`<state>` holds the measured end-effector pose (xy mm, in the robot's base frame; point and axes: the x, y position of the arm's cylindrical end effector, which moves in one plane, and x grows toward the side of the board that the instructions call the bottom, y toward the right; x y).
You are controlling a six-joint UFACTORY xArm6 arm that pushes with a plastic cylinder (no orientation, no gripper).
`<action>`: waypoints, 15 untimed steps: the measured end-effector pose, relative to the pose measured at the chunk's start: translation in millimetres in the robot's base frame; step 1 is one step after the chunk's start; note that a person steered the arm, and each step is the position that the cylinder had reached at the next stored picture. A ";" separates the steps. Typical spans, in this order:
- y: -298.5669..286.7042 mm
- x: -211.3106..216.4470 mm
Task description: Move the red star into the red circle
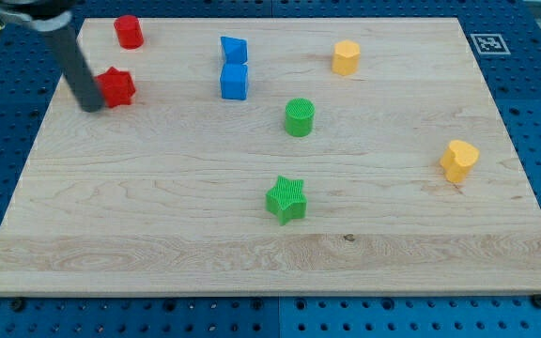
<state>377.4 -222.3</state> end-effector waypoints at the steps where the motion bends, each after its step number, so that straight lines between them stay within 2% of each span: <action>1: 13.8 -10.1; 2: 6.6 -36.4; 3: 35.4 -19.2; 4: 55.4 16.6; 5: 84.6 -3.0; 7: 50.5 -55.5; 9: 14.0 -75.5; 14: -11.5 -66.2; 15: -12.8 -37.7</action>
<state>339.8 -235.1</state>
